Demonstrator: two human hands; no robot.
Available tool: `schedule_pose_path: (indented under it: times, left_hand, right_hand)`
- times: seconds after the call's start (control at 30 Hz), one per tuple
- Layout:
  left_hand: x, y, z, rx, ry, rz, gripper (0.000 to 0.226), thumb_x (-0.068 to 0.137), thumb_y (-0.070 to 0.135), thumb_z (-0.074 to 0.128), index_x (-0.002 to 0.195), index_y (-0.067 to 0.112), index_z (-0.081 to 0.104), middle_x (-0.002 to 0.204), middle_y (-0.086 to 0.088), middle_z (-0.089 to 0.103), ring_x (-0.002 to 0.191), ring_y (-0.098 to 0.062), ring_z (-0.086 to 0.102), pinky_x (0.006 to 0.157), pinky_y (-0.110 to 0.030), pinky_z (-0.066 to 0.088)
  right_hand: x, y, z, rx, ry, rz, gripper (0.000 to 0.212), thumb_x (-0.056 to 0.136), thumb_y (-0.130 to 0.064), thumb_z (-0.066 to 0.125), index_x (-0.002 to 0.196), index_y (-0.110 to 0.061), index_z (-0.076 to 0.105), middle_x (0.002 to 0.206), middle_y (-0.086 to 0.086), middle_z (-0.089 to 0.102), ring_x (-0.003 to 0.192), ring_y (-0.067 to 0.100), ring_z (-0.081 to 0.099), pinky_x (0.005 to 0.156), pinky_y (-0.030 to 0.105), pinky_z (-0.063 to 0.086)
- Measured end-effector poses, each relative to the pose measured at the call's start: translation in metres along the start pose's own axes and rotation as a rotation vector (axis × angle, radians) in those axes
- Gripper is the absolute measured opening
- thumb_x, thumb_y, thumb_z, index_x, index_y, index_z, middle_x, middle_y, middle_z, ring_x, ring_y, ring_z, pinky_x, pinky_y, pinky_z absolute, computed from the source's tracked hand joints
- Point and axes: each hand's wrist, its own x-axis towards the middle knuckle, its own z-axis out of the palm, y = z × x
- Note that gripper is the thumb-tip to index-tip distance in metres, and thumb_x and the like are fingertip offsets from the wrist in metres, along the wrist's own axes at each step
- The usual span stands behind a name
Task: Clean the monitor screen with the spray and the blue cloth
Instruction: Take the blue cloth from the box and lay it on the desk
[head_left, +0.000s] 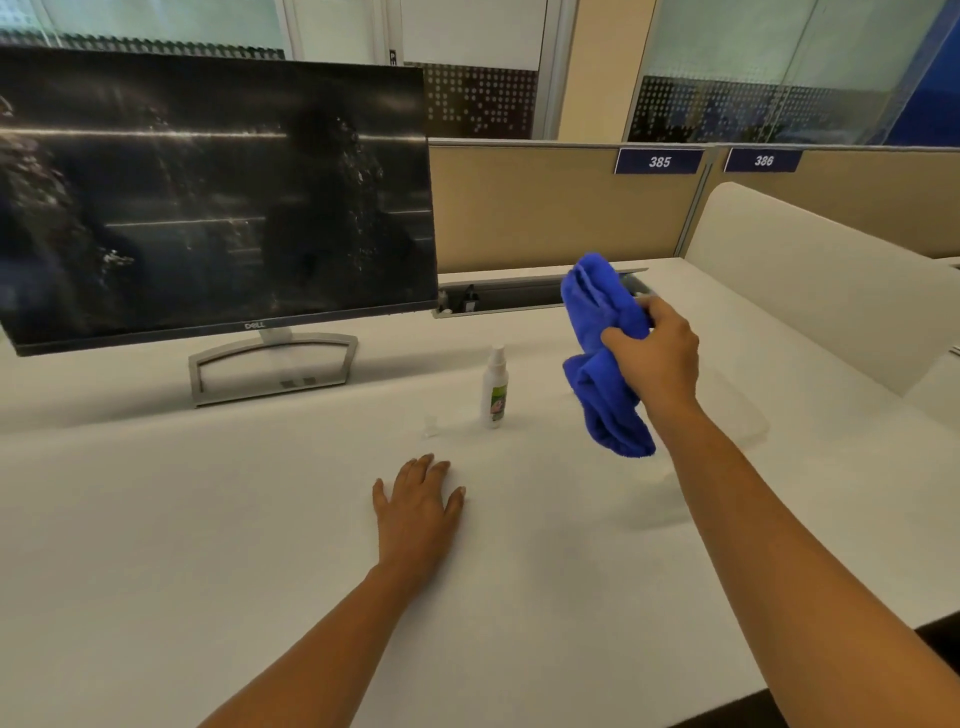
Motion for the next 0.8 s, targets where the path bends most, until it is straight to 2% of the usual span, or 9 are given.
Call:
schedule_pose_path:
  times: [0.2, 0.33, 0.43, 0.5, 0.53, 0.6, 0.67, 0.73, 0.8]
  left_hand:
    - [-0.022, -0.061, -0.039, -0.053, 0.071, -0.119, 0.044, 0.095, 0.039, 0.035, 0.136, 0.023, 0.038, 0.149, 0.002, 0.030, 0.139, -0.015, 0.022, 0.114, -0.048, 0.005]
    - [-0.037, -0.106, -0.062, -0.034, 0.088, -0.185, 0.044, 0.094, 0.038, 0.037, 0.136, 0.022, 0.038, 0.149, 0.000, 0.031, 0.139, -0.016, 0.023, 0.114, -0.048, 0.007]
    - [-0.044, -0.133, -0.075, -0.008, 0.092, -0.207, 0.045, 0.094, 0.039, 0.037, 0.136, 0.022, 0.037, 0.149, -0.001, 0.031, 0.139, -0.015, 0.022, 0.113, -0.047, 0.008]
    - [-0.047, -0.146, -0.080, -0.009, 0.098, -0.213, 0.045, 0.094, 0.039, 0.036, 0.136, 0.022, 0.036, 0.149, -0.001, 0.030, 0.139, -0.015, 0.022, 0.113, -0.046, 0.008]
    - [-0.047, -0.151, -0.083, -0.012, 0.100, -0.213, 0.045, 0.094, 0.039, 0.036, 0.137, 0.022, 0.036, 0.149, -0.001, 0.030, 0.139, -0.016, 0.022, 0.114, -0.046, 0.007]
    - [-0.048, -0.159, -0.086, -0.016, 0.094, -0.205, 0.045, 0.095, 0.039, 0.036, 0.137, 0.022, 0.036, 0.149, -0.001, 0.029, 0.139, -0.016, 0.021, 0.114, -0.045, 0.006]
    - [-0.048, -0.162, -0.086, -0.014, 0.081, -0.191, 0.045, 0.095, 0.039, 0.035, 0.137, 0.022, 0.036, 0.149, -0.001, 0.029, 0.139, -0.016, 0.021, 0.114, -0.046, 0.005]
    - [-0.046, -0.161, -0.085, -0.010, 0.077, -0.177, 0.045, 0.095, 0.040, 0.033, 0.137, 0.023, 0.035, 0.150, 0.000, 0.029, 0.139, -0.015, 0.021, 0.114, -0.047, 0.004]
    - [-0.043, -0.157, -0.084, -0.020, 0.073, -0.167, 0.046, 0.095, 0.041, 0.032, 0.138, 0.024, 0.034, 0.150, 0.001, 0.028, 0.139, -0.015, 0.021, 0.113, -0.050, 0.002]
  right_hand:
    - [-0.071, -0.047, 0.059, 0.027, -0.080, -0.125, 0.022, 0.076, -0.019, 0.062, 0.097, -0.022, 0.057, 0.082, -0.009, 0.056, 0.072, 0.015, 0.052, 0.062, 0.028, 0.039]
    - [-0.112, -0.057, 0.121, -0.100, -0.203, -0.263, 0.030, 0.078, -0.021, 0.063, 0.108, -0.018, 0.057, 0.099, -0.002, 0.062, 0.081, 0.014, 0.053, 0.065, 0.025, 0.037]
    - [-0.141, -0.048, 0.162, -0.304, -0.454, -0.245, 0.045, 0.081, -0.031, 0.063, 0.121, -0.018, 0.050, 0.121, 0.001, 0.055, 0.106, 0.020, 0.050, 0.074, 0.027, 0.041]
    - [-0.158, -0.042, 0.183, -0.357, -0.700, -0.143, 0.059, 0.079, -0.050, 0.060, 0.128, -0.019, 0.047, 0.132, 0.001, 0.046, 0.120, 0.022, 0.043, 0.089, 0.033, 0.041]
    - [-0.164, -0.040, 0.190, -0.345, -0.763, -0.110, 0.062, 0.079, -0.058, 0.056, 0.127, -0.020, 0.049, 0.132, 0.000, 0.047, 0.121, 0.022, 0.042, 0.093, 0.035, 0.041]
    - [-0.168, -0.041, 0.196, -0.227, -0.710, -0.112, 0.047, 0.084, -0.055, 0.051, 0.114, -0.019, 0.059, 0.122, -0.002, 0.056, 0.115, 0.020, 0.049, 0.086, 0.031, 0.043]
    - [-0.163, -0.037, 0.195, -0.187, -0.584, -0.200, 0.029, 0.091, -0.040, 0.049, 0.107, -0.020, 0.063, 0.117, -0.002, 0.061, 0.110, 0.018, 0.053, 0.083, 0.026, 0.042]
    - [-0.158, -0.027, 0.194, -0.321, -0.583, -0.349, 0.032, 0.093, -0.036, 0.046, 0.118, -0.021, 0.058, 0.133, 0.000, 0.051, 0.125, 0.019, 0.042, 0.098, 0.032, 0.036]
    - [-0.161, -0.017, 0.195, -0.493, -0.716, -0.398, 0.042, 0.095, -0.042, 0.038, 0.134, -0.026, 0.043, 0.149, 0.002, 0.030, 0.139, 0.020, 0.021, 0.113, 0.041, 0.019]
